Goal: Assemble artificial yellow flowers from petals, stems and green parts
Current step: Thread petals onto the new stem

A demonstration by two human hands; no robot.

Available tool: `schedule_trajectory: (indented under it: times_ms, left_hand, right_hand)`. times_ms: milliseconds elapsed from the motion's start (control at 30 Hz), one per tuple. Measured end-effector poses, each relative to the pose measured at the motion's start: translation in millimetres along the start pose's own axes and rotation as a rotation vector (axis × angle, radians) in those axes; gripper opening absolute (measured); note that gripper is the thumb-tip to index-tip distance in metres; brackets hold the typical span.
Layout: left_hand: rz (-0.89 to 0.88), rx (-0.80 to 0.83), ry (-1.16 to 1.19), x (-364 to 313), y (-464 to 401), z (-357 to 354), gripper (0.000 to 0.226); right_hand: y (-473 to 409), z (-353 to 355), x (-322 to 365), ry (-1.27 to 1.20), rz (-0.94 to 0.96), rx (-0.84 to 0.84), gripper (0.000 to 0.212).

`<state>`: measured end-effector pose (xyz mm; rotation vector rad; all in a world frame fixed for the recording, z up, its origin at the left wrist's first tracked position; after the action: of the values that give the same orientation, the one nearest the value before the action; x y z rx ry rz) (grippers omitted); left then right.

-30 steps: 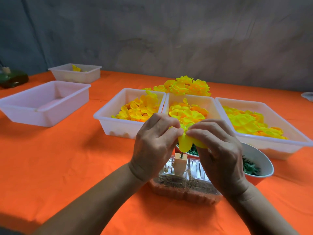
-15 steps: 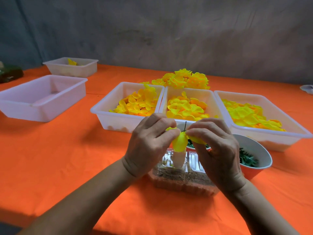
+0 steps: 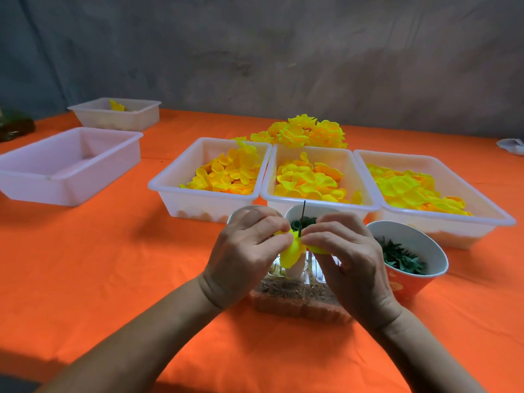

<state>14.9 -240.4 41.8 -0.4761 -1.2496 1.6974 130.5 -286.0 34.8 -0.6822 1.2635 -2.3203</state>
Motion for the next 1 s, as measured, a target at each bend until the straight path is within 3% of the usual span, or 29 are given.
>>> schedule_trajectory:
  times_ms: [300,667,833,1000]
  left_hand:
    - [0.0,0.041,0.063,2.0,6.4,-8.0,0.012]
    - [-0.051,0.106,0.123,5.6,-4.1,-9.5,0.007]
    - [-0.061,0.092,0.132,1.6,-3.1,-7.9,0.016]
    - [-0.073,0.085,0.114,1.3,-3.5,-11.7,0.007]
  right_hand:
    - [6.2,-0.7,0.3,-0.014,0.005,0.006,0.02]
    - [2.3,2.0,-5.3,-0.052,-0.068,0.03,0.018]
    - [-0.4,0.7,3.8,0.019,-0.007,0.016,0.012]
    - [-3.4,0.2,5.2,0.078,0.022,0.034,0.007]
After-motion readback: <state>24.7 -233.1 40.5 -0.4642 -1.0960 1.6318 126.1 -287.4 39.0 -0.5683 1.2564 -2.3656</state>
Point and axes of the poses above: each hand's wrist, its own y-axis away from the middle knuckle, its own z-axis out of the back of the hand, x = y × z, the point moved 8 cm from there along -y, towards the middle knuckle, and after that the axes turned 13 degrees about -y, right-handed, at the moved point
